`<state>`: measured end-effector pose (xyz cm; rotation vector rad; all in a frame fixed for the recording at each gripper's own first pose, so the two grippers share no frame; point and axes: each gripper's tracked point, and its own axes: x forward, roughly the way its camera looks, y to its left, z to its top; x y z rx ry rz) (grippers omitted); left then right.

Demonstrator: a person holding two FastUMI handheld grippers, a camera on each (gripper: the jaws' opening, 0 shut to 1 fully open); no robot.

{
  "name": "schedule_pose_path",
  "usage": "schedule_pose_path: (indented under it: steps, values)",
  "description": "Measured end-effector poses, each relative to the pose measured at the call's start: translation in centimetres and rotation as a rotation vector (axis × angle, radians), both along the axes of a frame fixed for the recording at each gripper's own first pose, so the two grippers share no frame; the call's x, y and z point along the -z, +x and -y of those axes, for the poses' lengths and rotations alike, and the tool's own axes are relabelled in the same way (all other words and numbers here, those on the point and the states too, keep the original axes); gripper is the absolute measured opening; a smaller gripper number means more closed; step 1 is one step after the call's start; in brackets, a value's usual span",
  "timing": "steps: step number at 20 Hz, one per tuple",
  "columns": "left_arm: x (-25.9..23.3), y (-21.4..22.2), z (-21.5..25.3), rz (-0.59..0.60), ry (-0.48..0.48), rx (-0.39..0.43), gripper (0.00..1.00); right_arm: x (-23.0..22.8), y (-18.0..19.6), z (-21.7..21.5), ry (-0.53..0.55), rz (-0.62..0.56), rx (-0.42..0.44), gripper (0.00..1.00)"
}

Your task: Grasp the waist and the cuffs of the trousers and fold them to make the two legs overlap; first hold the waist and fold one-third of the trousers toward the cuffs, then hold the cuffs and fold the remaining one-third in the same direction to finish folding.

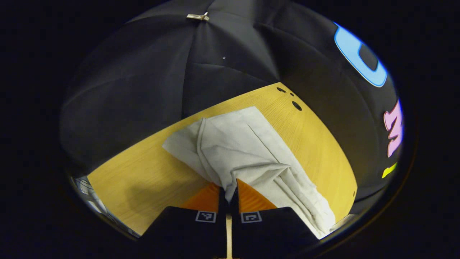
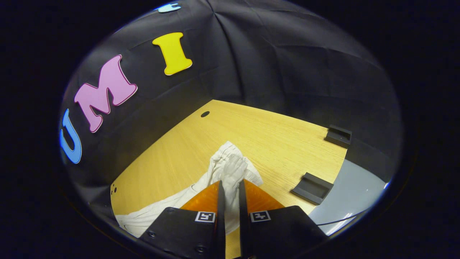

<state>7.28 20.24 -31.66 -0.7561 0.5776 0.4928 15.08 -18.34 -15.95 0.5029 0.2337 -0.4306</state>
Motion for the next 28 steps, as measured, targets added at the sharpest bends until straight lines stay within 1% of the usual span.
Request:
schedule_pose_path:
  steps: [2, 4, 6, 8, 11, 14, 18, 21, 23, 25, 28]
  values:
    - [0.1, -0.3, 0.5, 0.028, -0.056, 0.010, 0.10, -1.8, -0.3, -1.0, -0.037, 0.019, -0.018, 0.20]
    - [0.2, -1.2, 1.5, 0.039, -0.088, 0.018, 0.10, -4.1, -0.4, -2.7, -0.089, 0.038, -0.050, 0.20]
    - [0.3, -1.7, 2.1, 0.045, -0.110, 0.011, 0.10, -6.6, -0.1, -5.0, -0.159, 0.051, -0.105, 0.20]
    - [0.4, -1.9, 2.8, 0.057, -0.132, 0.003, 0.10, -8.9, 0.1, -7.0, -0.251, 0.066, -0.177, 0.20]
    - [0.5, -2.3, 3.8, 0.066, -0.142, -0.012, 0.10, -12.5, 2.1, -13.8, -0.359, 0.110, -0.303, 0.20]
    - [0.6, -2.5, 4.5, 0.073, -0.139, -0.022, 0.10, -14.0, 3.6, -20.4, -0.442, 0.132, -0.444, 0.20]
    - [0.6, -2.4, 4.5, 0.083, -0.146, -0.030, 0.10, -11.9, 4.3, -28.3, -0.550, 0.098, -0.617, 0.20]
    - [0.6, -2.4, 4.4, 0.093, -0.154, -0.034, 0.10, -8.9, 5.0, -33.7, -0.620, 0.061, -0.743, 0.20]
    - [0.6, -2.4, 4.4, 0.099, -0.155, -0.036, 0.10, -6.9, 4.8, -35.9, -0.658, 0.023, -0.815, 0.20]
    - [0.6, -2.3, 4.4, 0.105, -0.158, -0.037, 0.10, -3.9, 4.0, -38.0, -0.671, -0.035, -0.882, 0.20]
    - [0.7, -2.1, 4.5, 0.113, -0.161, -0.038, 0.10, 1.4, 2.5, -40.9, -0.652, -0.154, -1.004, 0.20]
